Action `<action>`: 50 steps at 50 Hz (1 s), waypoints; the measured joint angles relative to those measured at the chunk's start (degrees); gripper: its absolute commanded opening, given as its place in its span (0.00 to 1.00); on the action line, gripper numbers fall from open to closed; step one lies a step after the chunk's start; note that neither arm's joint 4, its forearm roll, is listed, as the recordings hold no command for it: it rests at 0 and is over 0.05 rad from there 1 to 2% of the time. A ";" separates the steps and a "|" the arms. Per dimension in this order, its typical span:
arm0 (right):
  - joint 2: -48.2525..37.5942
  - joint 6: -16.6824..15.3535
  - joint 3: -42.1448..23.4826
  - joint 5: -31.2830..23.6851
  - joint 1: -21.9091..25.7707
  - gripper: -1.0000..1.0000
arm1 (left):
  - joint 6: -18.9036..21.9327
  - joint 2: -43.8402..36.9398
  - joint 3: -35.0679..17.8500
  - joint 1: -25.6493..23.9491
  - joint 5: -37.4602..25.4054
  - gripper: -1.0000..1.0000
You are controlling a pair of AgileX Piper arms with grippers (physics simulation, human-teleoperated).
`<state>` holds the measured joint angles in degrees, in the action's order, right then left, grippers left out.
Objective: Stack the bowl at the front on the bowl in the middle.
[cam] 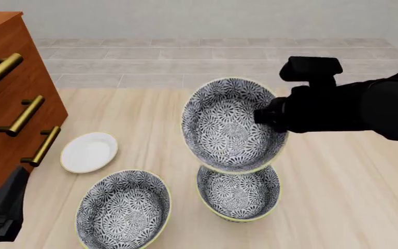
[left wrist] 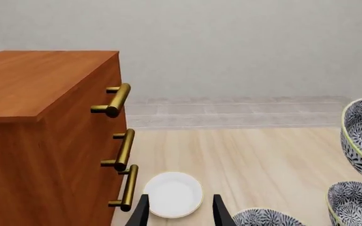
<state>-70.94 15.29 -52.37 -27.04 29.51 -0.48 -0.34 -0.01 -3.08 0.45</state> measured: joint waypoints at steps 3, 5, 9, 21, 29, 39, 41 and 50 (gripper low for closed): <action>0.01 0.04 0.90 0.31 -0.18 0.00 | 0.00 0.05 0.00 -0.05 -0.04 1.00; 0.05 0.10 1.37 0.44 -0.29 0.00 | 0.00 0.09 0.00 -0.09 -0.07 1.00; 0.36 0.23 2.09 0.53 -0.37 0.00 | 0.00 0.14 0.00 -0.12 -0.15 1.00; 1.29 0.35 3.56 0.96 -0.25 0.00 | 0.31 0.09 0.00 -0.11 -0.32 1.00; 1.01 0.80 4.57 1.99 -0.27 0.00 | -0.24 0.19 0.00 -0.48 -0.16 1.00; 0.02 1.12 5.53 3.59 -0.49 0.00 | -0.55 0.14 -0.01 -0.65 0.00 1.00; -0.35 1.17 5.72 4.00 -0.63 0.00 | -0.58 0.09 -0.01 -0.68 0.04 1.00; -2.02 1.18 6.71 5.78 -1.19 0.00 | -0.63 -0.35 0.00 -0.81 0.37 1.00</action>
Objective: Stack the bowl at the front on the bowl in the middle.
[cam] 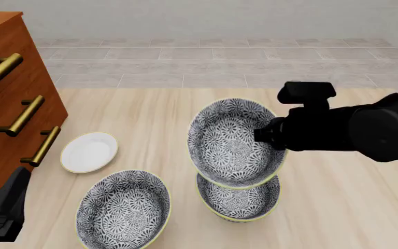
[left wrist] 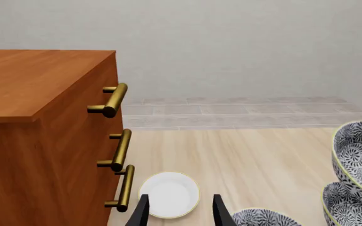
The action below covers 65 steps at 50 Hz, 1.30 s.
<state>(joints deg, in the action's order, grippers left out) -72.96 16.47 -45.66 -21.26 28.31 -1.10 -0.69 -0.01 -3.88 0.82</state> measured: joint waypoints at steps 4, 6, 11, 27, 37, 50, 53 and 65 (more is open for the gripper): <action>-0.48 0.00 0.54 0.62 -0.08 0.00 | 0.01 -0.21 0.00 0.01 0.15 1.00; -0.63 0.03 0.84 0.90 -0.05 0.00 | 0.02 -0.26 0.00 0.00 0.19 1.00; -0.88 0.07 1.76 1.62 0.22 0.00 | 0.08 -0.37 0.00 0.02 0.20 1.00; -1.01 0.42 4.26 3.30 0.97 0.00 | 0.22 0.11 0.00 0.13 -0.39 1.00; -0.46 0.58 5.45 3.85 0.91 0.00 | 0.33 0.21 -0.02 0.06 -0.56 1.00; -1.05 0.65 7.40 5.68 0.46 0.00 | 0.40 0.31 -0.02 -0.04 -0.64 1.00; -1.30 0.64 7.80 6.15 0.40 0.00 | 0.42 0.23 -0.02 -0.09 -0.57 1.00; -2.64 0.81 9.26 8.14 0.21 0.00 | 0.38 -0.24 -0.01 -0.26 -0.07 1.00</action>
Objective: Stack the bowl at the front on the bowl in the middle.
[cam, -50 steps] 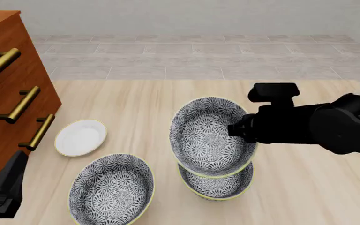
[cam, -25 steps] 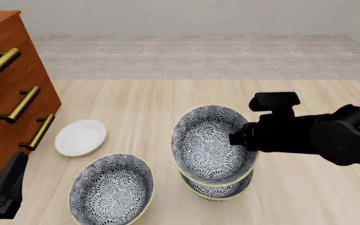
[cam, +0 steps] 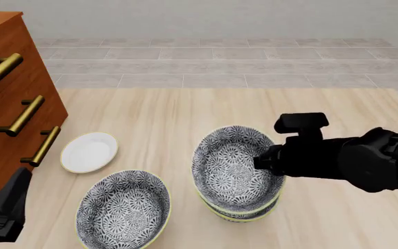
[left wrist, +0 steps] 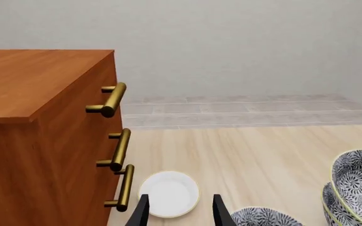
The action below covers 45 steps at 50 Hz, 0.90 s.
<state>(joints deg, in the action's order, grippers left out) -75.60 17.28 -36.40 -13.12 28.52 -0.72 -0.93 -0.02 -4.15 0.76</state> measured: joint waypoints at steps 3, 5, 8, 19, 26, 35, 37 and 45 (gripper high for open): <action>-0.28 0.03 0.22 0.36 -0.07 0.00 | -0.02 -0.26 0.00 -0.03 0.29 1.00; -0.41 0.02 0.34 0.54 -0.11 0.00 | -0.03 -0.47 0.00 -0.04 0.50 1.00; -0.56 -0.02 0.48 0.76 -0.17 0.00 | -0.04 -0.64 0.01 -0.06 0.68 1.00; -1.11 -0.18 0.91 1.49 -0.38 0.00 | -0.09 -0.41 0.01 -0.06 0.52 1.00; -1.39 -0.32 1.08 1.87 -0.37 0.00 | -0.11 -0.02 0.01 -0.05 0.13 1.00; -1.47 -0.57 1.28 2.23 -0.29 1.00 | -0.11 0.33 0.01 -0.04 -0.24 1.00; -1.42 -0.59 1.27 2.27 -0.31 1.00 | -0.11 0.39 0.01 -0.04 -0.30 1.00; -1.25 -0.85 1.23 2.40 -0.54 1.00 | -0.11 0.53 0.01 -0.07 -0.44 1.00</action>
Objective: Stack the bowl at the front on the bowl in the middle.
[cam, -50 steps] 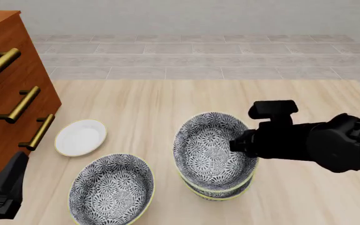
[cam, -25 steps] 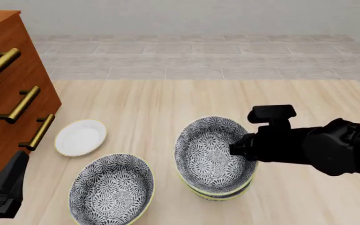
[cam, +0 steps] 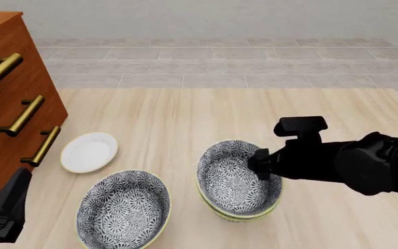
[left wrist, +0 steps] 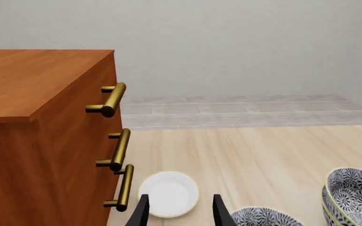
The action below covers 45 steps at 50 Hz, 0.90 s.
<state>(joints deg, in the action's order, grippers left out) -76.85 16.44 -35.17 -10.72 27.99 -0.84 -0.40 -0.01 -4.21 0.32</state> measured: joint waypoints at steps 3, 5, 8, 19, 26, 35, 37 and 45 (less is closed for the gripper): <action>0.01 -0.09 0.01 0.07 -0.08 1.00 | -0.01 0.00 0.00 -0.03 -0.01 1.00; 0.01 -0.17 0.01 0.12 -0.17 1.00 | -0.01 -0.02 0.00 -0.04 0.00 1.00; 0.02 -0.28 0.02 0.17 -0.29 1.00 | -0.03 -0.06 0.00 -0.07 0.01 1.00; 1.11 -0.98 -0.29 -0.52 -0.75 1.00 | -0.02 -0.06 0.00 -0.30 0.12 1.00; 3.59 -2.12 -1.04 -2.21 -1.61 1.00 | -0.06 0.00 0.00 -0.44 0.24 1.00; 7.73 -4.51 -2.16 -4.57 -3.36 1.00 | -0.16 0.03 -0.01 -0.48 0.32 1.00; 8.70 -5.11 -2.37 -5.06 -3.78 1.00 | -0.18 0.04 -0.01 -0.49 0.33 1.00; 12.58 -7.16 -3.17 -6.97 -5.17 1.00 | -0.22 0.11 -0.01 -0.54 0.27 1.00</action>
<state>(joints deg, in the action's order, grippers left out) -64.27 9.27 -38.34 -17.69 22.81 -1.05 -0.29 -0.01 -4.76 0.59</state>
